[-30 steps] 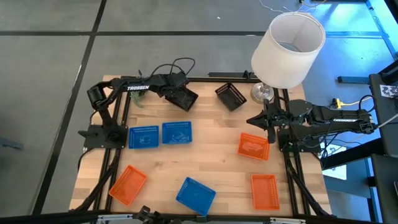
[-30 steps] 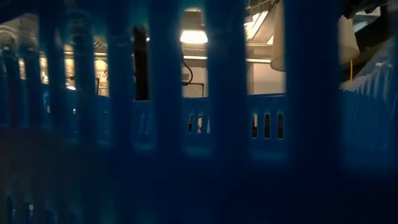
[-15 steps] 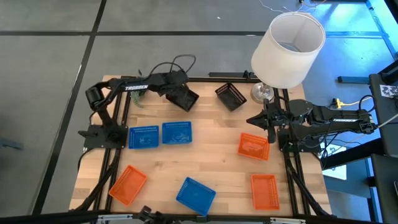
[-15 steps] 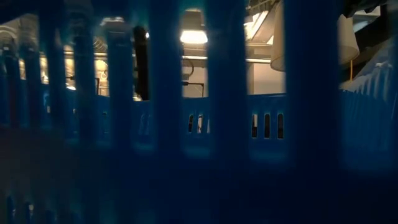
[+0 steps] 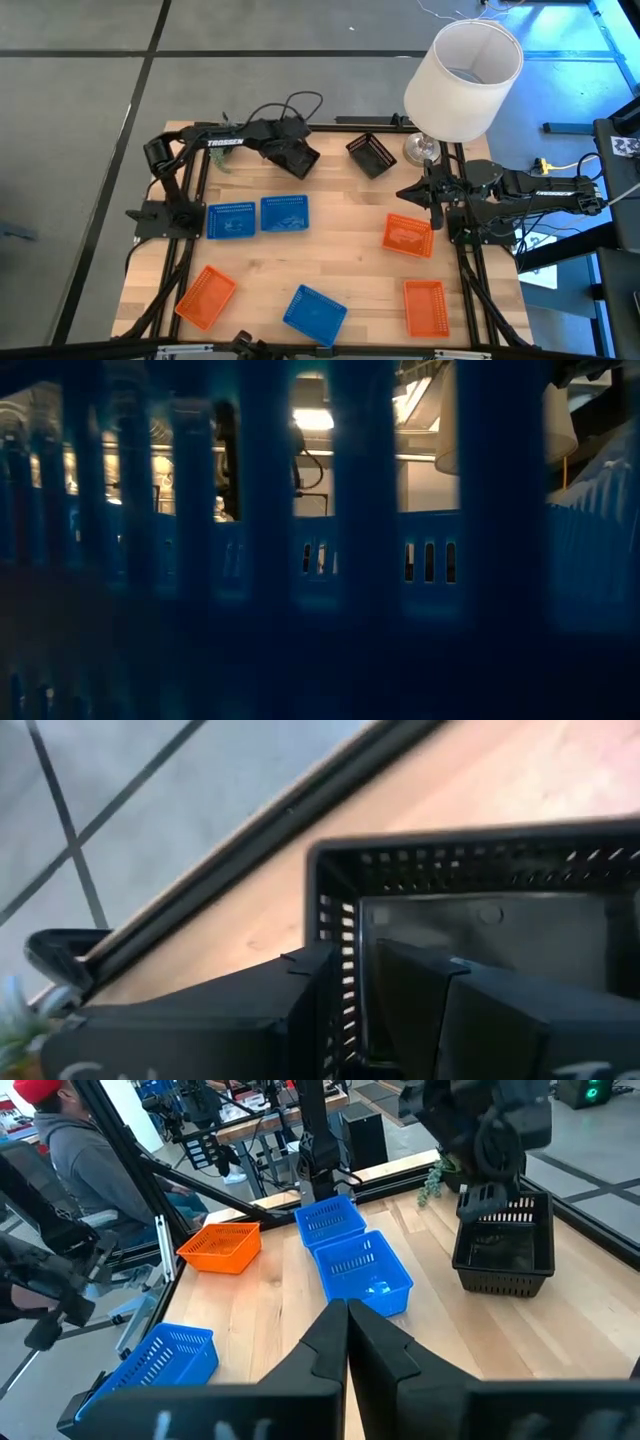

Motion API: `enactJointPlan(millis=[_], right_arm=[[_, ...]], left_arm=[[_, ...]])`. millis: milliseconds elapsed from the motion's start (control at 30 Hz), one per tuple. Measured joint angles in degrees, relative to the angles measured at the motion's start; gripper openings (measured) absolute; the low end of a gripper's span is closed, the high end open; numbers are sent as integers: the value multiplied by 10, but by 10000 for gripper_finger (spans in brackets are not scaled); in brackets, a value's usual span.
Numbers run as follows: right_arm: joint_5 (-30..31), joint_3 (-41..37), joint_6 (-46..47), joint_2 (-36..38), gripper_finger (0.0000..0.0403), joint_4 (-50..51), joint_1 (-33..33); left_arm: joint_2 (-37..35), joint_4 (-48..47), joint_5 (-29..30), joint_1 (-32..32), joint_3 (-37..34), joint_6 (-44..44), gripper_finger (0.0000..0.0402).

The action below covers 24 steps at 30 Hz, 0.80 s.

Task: Stack baskets by color
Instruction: Stack the bottom black bin on the top left black bin

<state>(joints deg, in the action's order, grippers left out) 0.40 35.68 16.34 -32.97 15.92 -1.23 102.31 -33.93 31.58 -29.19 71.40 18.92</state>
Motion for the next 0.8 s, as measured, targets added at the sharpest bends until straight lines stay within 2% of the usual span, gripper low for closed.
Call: enactJointPlan(millis=[400, 500, 667, 800], right_arm=[[0, 0, 0, 0, 12, -1, 0], [0, 0, 1, 0, 12, -1, 0], [0, 0, 1, 0, 12, -3, 0], [0, 0, 1, 0, 12, -3, 0]], left_arm=[[44, 0, -27, 4, 2, 0, 67], [22, -18, -21, 12, 12, -4, 62], [-16, -18, 25, 20, 23, -28, 48], [-17, -36, 26, 9, 23, -28, 19]])
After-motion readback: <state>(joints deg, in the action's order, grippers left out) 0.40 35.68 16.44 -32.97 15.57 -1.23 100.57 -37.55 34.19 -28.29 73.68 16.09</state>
